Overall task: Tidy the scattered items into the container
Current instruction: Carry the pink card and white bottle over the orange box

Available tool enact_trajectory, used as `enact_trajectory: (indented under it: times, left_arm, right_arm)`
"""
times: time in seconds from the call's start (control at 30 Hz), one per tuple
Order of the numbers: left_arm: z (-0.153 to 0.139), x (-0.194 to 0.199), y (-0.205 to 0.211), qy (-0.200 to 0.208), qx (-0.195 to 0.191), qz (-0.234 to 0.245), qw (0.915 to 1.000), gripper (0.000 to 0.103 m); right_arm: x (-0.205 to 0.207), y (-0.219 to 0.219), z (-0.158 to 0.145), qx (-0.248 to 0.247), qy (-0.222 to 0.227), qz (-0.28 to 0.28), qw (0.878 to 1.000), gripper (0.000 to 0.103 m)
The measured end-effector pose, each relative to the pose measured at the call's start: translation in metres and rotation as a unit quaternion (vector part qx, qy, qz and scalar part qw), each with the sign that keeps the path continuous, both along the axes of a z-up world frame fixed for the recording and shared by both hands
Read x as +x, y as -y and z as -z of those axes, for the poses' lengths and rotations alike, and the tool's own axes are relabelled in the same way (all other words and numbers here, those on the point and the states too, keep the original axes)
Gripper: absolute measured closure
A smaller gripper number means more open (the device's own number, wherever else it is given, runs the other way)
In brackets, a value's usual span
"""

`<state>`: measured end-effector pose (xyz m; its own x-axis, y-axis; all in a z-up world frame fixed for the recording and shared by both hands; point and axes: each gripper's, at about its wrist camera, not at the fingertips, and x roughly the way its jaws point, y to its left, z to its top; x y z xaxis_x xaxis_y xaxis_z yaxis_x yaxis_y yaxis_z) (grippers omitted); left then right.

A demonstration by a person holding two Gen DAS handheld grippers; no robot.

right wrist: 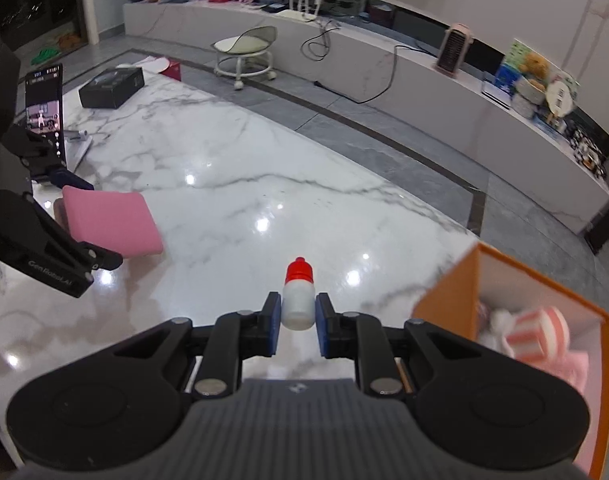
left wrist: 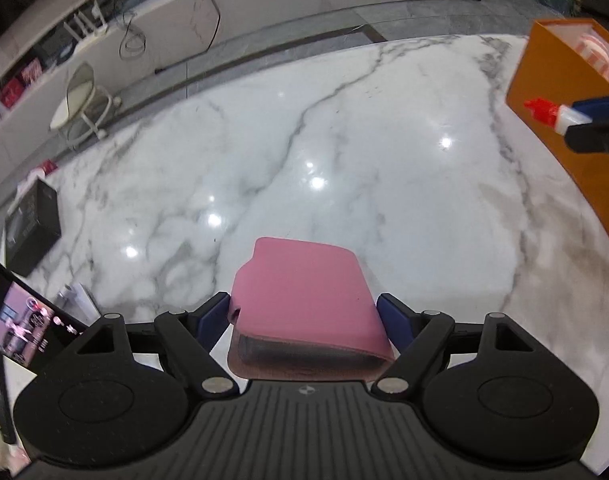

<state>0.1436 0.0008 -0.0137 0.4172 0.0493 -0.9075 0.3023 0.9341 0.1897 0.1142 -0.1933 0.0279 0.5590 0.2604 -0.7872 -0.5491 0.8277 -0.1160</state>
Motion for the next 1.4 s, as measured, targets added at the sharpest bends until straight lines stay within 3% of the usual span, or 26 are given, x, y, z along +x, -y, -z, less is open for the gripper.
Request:
enact_trajectory:
  times: [0.37,0.77,1.1,1.4]
  left_arm:
    - [-0.019,-0.014,0.036,0.013,0.035,0.012,0.9992,0.010]
    - [-0.076,-0.033,0.105,0.053,0.059,0.042,0.9960,0.010]
    - [-0.112,-0.042,0.178,0.080,0.032,0.093,0.9919,0.010]
    - [-0.121,-0.038,0.234,0.093,0.021,0.134,0.9863,0.010]
  right_arm:
    - [-0.028,0.057,-0.024,0.034,0.025,0.049,0.998,0.083]
    - [-0.054,0.110,-0.064,0.075,0.074,0.090,0.990,0.083]
    - [-0.073,0.159,-0.077,0.090,0.086,0.141,0.982,0.083]
    - [-0.074,0.202,-0.076,0.101,0.086,0.198,0.971,0.083]
